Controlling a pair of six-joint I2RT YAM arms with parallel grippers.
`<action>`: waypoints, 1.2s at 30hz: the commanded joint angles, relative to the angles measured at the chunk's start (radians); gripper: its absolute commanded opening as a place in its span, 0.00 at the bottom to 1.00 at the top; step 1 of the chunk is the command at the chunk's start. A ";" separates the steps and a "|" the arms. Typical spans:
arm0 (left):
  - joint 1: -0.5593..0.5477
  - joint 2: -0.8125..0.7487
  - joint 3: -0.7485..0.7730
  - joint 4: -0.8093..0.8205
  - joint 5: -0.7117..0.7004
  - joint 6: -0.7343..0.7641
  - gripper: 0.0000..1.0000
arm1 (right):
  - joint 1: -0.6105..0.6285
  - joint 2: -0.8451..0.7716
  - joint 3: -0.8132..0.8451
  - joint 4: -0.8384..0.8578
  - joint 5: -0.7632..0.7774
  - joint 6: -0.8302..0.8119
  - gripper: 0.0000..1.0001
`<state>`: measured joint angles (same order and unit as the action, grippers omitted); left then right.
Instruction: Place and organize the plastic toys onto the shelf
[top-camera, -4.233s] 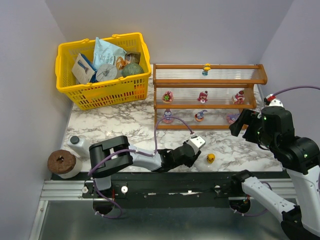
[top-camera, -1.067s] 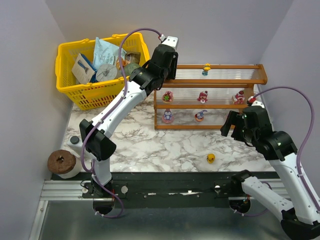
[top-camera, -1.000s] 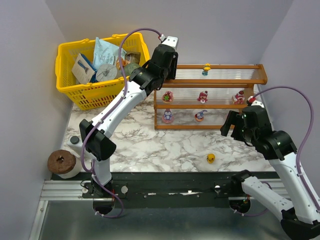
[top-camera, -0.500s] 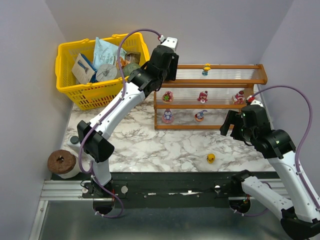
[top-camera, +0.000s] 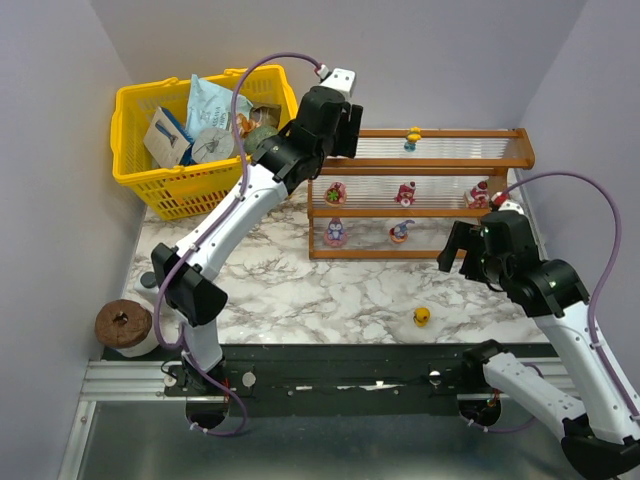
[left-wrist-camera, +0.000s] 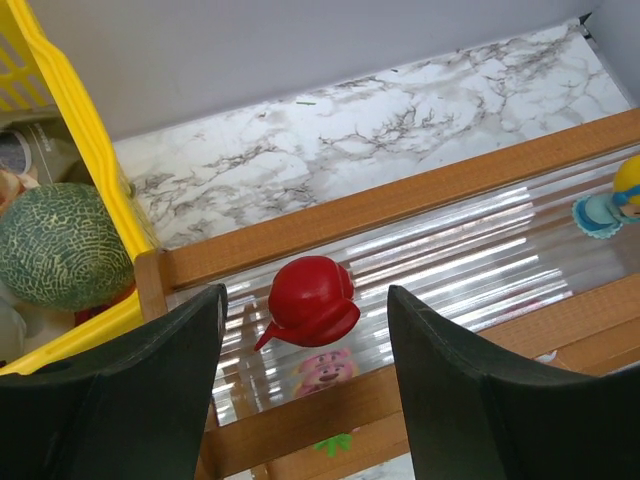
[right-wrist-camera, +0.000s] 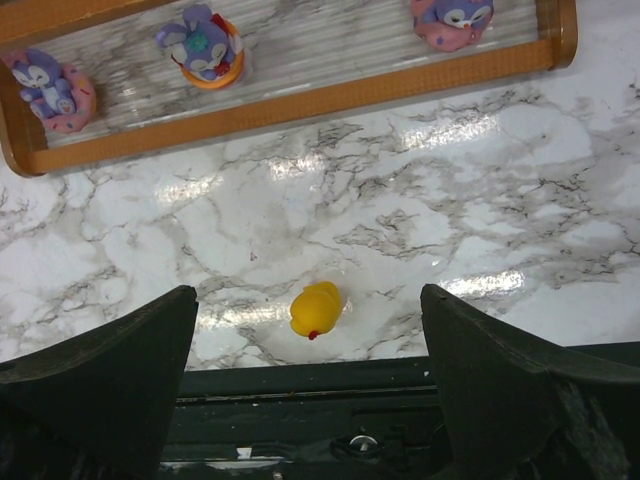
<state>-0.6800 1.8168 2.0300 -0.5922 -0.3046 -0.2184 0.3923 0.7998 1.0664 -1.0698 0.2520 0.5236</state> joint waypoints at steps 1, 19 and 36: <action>0.005 -0.096 0.038 0.026 -0.018 0.030 0.77 | -0.003 -0.027 -0.049 0.011 -0.026 0.003 1.00; 0.020 -0.646 -0.537 0.069 -0.257 -0.076 0.99 | -0.001 -0.192 -0.480 0.077 -0.232 0.358 0.79; 0.031 -0.847 -0.777 -0.075 -0.179 -0.176 0.99 | 0.033 0.004 -0.494 0.203 -0.227 0.362 0.79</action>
<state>-0.6556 0.9932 1.2629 -0.6369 -0.4988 -0.3717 0.4126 0.7631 0.5610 -0.9020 -0.0170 0.8646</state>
